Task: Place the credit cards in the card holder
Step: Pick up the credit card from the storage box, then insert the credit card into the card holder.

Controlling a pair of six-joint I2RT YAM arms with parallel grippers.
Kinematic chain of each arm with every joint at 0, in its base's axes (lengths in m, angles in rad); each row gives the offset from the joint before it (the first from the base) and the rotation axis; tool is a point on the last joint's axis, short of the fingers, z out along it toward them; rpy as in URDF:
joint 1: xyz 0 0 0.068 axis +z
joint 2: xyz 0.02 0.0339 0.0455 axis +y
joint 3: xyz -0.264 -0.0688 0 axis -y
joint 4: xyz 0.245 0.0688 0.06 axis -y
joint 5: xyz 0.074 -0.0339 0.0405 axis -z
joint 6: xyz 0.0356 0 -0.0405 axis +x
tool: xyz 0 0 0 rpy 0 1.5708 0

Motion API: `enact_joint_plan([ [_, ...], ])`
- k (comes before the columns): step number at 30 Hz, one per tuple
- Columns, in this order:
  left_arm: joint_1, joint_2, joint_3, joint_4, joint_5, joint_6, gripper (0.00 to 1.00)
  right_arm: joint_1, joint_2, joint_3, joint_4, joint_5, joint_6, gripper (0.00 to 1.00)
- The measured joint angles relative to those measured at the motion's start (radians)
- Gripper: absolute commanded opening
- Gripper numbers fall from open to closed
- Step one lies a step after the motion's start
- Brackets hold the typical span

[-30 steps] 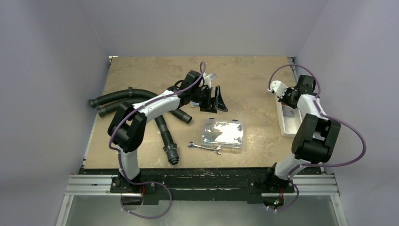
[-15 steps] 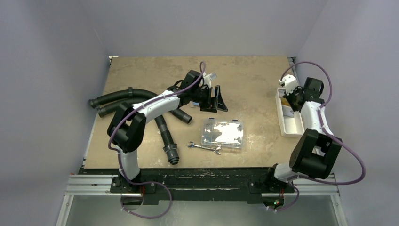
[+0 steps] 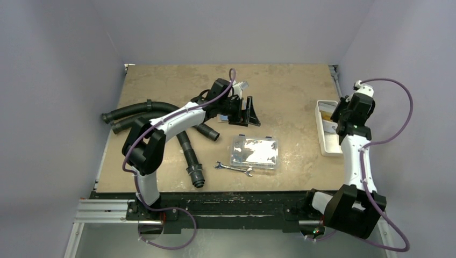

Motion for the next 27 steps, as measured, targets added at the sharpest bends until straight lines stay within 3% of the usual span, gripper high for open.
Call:
enact_joint_plan([
  [8, 0.005, 0.000, 0.008, -0.039, -0.026, 0.033, 0.80, 0.043, -0.007, -0.084, 0.028, -0.218, 0.429, 0.00],
  [12, 0.037, 0.000, 0.012, -0.042, -0.028, 0.033, 0.79, 0.147, 0.006, -0.161, 0.224, -0.387, 0.612, 0.00],
  [20, 0.224, 0.000, 0.008, -0.018, -0.052, 0.013, 0.67, 0.463, 0.401, -0.080, 0.554, -0.531, 0.739, 0.00],
  [27, 0.315, 0.054, 0.038, -0.019, -0.073, 0.033, 0.50, 0.560, 0.713, 0.122, 0.676, -0.623, 0.764, 0.00],
])
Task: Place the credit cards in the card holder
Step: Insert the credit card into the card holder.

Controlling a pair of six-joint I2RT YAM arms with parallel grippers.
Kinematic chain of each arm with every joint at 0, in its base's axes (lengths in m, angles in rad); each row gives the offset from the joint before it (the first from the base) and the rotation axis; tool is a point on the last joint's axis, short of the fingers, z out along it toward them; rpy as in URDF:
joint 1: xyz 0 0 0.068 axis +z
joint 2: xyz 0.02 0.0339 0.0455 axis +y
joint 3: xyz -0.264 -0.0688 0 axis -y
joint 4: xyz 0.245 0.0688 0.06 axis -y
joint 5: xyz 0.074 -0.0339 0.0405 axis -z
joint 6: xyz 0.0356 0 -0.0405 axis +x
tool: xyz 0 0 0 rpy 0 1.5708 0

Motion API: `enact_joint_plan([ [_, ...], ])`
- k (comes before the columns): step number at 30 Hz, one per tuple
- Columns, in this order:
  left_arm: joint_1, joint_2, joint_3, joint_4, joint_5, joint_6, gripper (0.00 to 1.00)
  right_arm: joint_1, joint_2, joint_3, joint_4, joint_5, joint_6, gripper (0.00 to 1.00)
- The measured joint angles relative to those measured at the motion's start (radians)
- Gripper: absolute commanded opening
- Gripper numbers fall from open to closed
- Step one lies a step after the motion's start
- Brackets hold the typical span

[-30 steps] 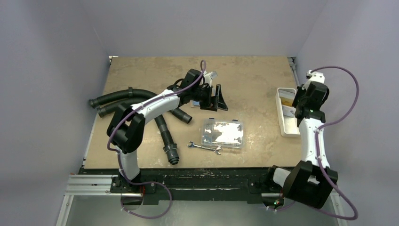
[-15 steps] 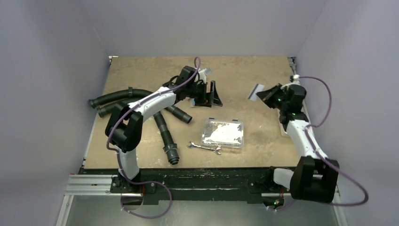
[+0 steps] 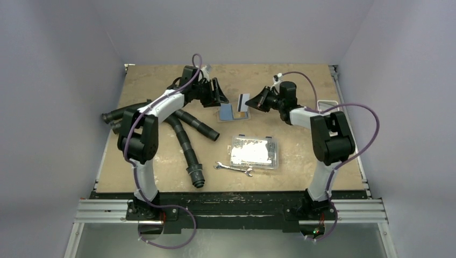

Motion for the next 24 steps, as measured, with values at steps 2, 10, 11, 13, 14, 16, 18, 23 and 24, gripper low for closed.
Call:
enact_joint_plan([
  [2, -0.007, 0.054, 0.034, -0.004, 0.000, 0.003, 0.44, 0.006, 0.070, 0.068, -0.001, -0.021, -0.002, 0.00],
  [10, -0.027, 0.262, 0.183, -0.046, -0.019, 0.016, 0.25, 0.016, 0.225, 0.258, -0.107, -0.052, -0.066, 0.00],
  [11, -0.027, 0.275, 0.190, -0.055, -0.029, 0.021, 0.22, 0.019, 0.230, 0.276, -0.141, -0.047, -0.087, 0.00],
  [13, -0.028, 0.288, 0.192, -0.075, -0.050, 0.035, 0.18, 0.029, 0.237, 0.312, -0.204, -0.034, -0.129, 0.00],
  [14, -0.028, 0.290, 0.192, -0.089, -0.064, 0.041, 0.14, 0.035, 0.239, 0.328, -0.227, -0.026, -0.146, 0.00],
  [16, -0.028, 0.291, 0.195, -0.111, -0.092, 0.059, 0.08, 0.048, 0.239, 0.343, -0.252, -0.021, -0.170, 0.00],
  [18, -0.028, 0.291, 0.198, -0.131, -0.124, 0.072, 0.06, 0.063, 0.240, 0.351, -0.272, -0.018, -0.187, 0.00],
  [23, -0.028, 0.304, 0.199, -0.157, -0.168, 0.092, 0.00, 0.093, 0.272, 0.372, -0.319, 0.001, -0.211, 0.00],
  [24, -0.028, 0.306, 0.200, -0.156, -0.167, 0.092, 0.00, 0.099, 0.286, 0.378, -0.329, 0.005, -0.216, 0.00],
])
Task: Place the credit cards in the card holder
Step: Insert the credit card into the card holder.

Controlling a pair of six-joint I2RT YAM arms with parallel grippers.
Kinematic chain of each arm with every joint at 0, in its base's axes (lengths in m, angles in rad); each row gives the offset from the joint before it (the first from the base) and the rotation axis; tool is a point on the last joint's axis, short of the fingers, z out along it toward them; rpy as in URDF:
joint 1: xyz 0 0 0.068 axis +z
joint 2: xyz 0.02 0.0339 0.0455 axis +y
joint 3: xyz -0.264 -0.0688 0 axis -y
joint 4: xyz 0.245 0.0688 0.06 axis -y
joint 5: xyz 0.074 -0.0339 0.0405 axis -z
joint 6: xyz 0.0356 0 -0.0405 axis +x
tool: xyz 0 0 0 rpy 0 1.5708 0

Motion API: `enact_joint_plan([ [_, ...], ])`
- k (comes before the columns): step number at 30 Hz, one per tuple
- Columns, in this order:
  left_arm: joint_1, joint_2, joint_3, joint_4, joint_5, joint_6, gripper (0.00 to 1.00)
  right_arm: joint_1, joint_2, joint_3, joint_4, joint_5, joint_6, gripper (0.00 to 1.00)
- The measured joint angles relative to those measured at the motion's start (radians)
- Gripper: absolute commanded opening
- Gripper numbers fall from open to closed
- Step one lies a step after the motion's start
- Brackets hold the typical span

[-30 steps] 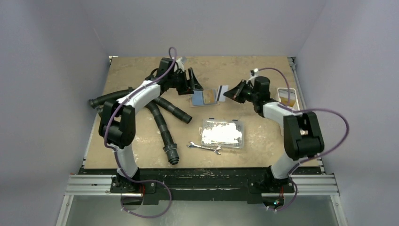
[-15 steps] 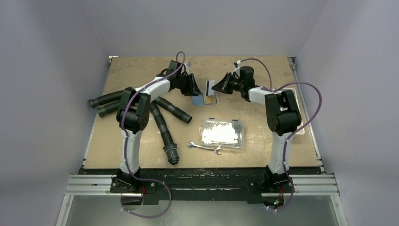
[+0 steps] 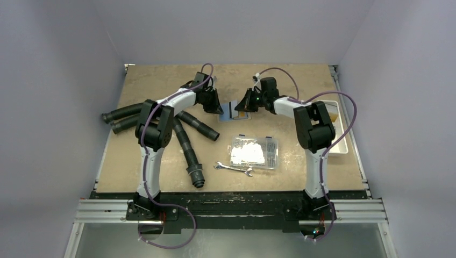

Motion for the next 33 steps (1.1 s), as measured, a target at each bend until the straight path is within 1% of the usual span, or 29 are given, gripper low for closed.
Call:
enact_joint_plan([
  [3, 0.000, 0.000, 0.004, -0.006, -0.008, 0.000, 0.00, 0.012, 0.030, 0.008, -0.032, 0.022, -0.004, 0.00],
  [9, -0.004, 0.005, 0.014, -0.021, -0.021, 0.003, 0.00, 0.015, 0.032, 0.026, -0.071, 0.057, -0.011, 0.00],
  [21, -0.005, 0.010, 0.024, -0.033, -0.024, 0.003, 0.00, 0.018, -0.022, 0.032, -0.148, 0.154, -0.048, 0.00],
  [33, -0.005, 0.010, 0.025, -0.034, -0.023, 0.003, 0.00, 0.043, -0.020, 0.052, -0.192, 0.176, -0.073, 0.00],
])
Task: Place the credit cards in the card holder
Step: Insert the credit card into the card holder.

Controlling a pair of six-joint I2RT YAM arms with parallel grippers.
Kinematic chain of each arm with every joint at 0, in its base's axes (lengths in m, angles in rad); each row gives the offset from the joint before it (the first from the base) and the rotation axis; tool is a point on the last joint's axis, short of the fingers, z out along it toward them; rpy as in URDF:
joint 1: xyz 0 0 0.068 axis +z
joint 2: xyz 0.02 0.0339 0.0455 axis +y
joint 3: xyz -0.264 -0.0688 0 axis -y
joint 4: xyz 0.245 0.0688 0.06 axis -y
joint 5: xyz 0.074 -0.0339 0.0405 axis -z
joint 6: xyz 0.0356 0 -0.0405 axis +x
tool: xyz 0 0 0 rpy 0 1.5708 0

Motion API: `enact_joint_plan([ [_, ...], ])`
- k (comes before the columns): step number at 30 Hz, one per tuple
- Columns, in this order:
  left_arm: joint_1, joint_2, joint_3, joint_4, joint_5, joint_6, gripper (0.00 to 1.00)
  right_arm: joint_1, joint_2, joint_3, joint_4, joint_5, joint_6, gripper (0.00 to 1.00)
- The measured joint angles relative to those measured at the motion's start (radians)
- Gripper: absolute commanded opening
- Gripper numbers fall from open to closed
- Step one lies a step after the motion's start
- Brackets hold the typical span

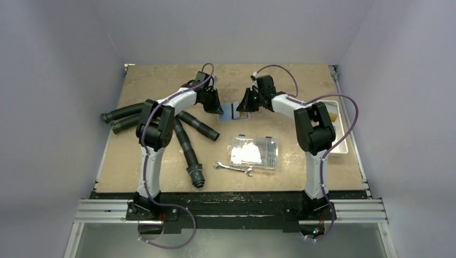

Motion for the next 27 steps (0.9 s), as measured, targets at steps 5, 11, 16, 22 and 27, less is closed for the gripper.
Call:
enact_joint_plan([
  [5, 0.000, 0.001, 0.000, 0.000, 0.000, 0.000, 0.00, 0.001, 0.011, 0.013, -0.007, -0.010, 0.005, 0.00],
  [11, 0.000, 0.001, 0.001, -0.002, 0.000, 0.000, 0.00, -0.004, 0.031, 0.014, 0.006, -0.055, 0.032, 0.00],
  [16, 0.000, 0.002, 0.003, -0.003, 0.000, 0.000, 0.00, -0.017, 0.048, 0.016, 0.016, -0.098, 0.060, 0.00],
  [22, 0.000, 0.002, 0.003, -0.003, 0.000, 0.000, 0.00, -0.027, 0.077, 0.033, 0.017, -0.154, 0.077, 0.00],
  [27, 0.000, 0.003, 0.005, -0.005, 0.000, 0.000, 0.00, -0.027, 0.116, 0.086, -0.011, -0.192, 0.072, 0.00],
])
